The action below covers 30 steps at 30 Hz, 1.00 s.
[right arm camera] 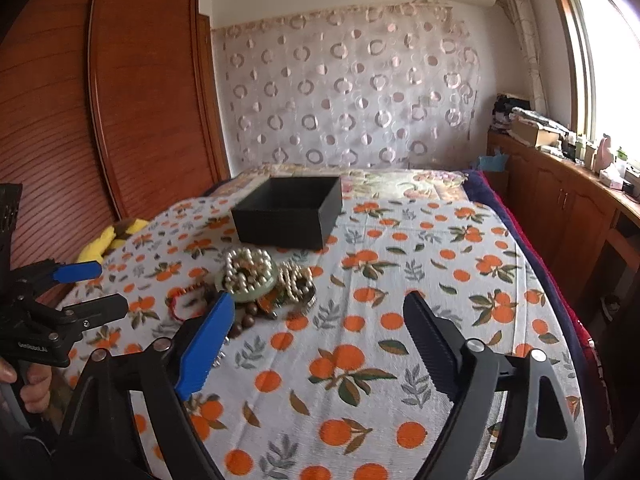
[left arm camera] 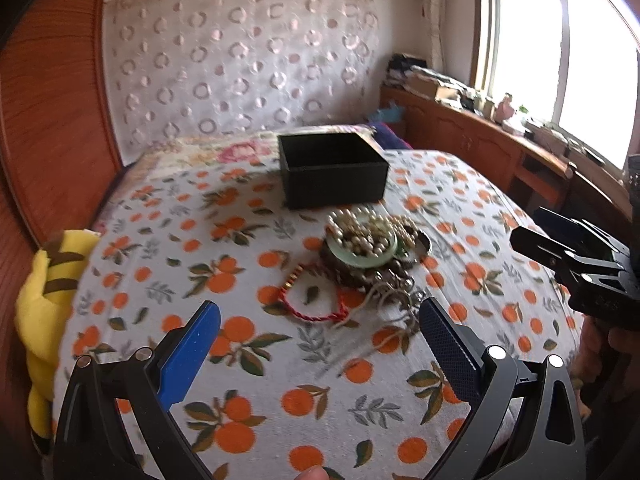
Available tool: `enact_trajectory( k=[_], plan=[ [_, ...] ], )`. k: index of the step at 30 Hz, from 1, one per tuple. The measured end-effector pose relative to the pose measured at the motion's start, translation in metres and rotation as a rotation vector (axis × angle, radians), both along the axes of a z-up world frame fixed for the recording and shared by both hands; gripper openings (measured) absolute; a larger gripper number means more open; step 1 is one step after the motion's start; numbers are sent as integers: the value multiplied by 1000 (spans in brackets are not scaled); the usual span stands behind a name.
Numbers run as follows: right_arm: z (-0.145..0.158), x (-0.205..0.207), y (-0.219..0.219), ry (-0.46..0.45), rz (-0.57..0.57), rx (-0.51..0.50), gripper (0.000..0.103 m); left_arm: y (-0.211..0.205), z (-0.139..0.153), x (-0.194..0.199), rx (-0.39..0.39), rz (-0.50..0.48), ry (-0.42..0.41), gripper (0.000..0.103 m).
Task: Organize jewelry
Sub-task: 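Lower the left tool onto the silver ornate hair comb and close it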
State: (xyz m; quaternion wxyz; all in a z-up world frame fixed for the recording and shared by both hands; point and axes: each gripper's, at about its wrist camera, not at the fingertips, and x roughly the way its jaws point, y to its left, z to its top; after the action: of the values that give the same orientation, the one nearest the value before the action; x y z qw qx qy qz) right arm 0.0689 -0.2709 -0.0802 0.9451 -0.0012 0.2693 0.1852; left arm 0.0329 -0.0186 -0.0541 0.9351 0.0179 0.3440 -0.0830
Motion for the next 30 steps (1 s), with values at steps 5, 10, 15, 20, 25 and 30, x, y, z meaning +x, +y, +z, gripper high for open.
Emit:
enact_trajectory(
  k=[5,10,15,20,25,30],
  plan=[
    [-17,10,-6,46,20,-33,83,-12,-14,10,-14,-65,47,96],
    [-32,23,-8,98,34,-50,82,-27,-24,21,-30,-142,112,73],
    [-34,25,-11,112,45,-32,81,-46,-31,30,-12,-205,151,67],
    [-36,26,-15,120,43,-9,81,-58,-40,44,7,-237,182,67],
    [-36,26,-15,117,44,-13,81,-64,-43,52,81,-251,183,67],
    [-36,25,-14,116,43,-13,81,-69,-50,52,147,-273,180,60]
  ],
)
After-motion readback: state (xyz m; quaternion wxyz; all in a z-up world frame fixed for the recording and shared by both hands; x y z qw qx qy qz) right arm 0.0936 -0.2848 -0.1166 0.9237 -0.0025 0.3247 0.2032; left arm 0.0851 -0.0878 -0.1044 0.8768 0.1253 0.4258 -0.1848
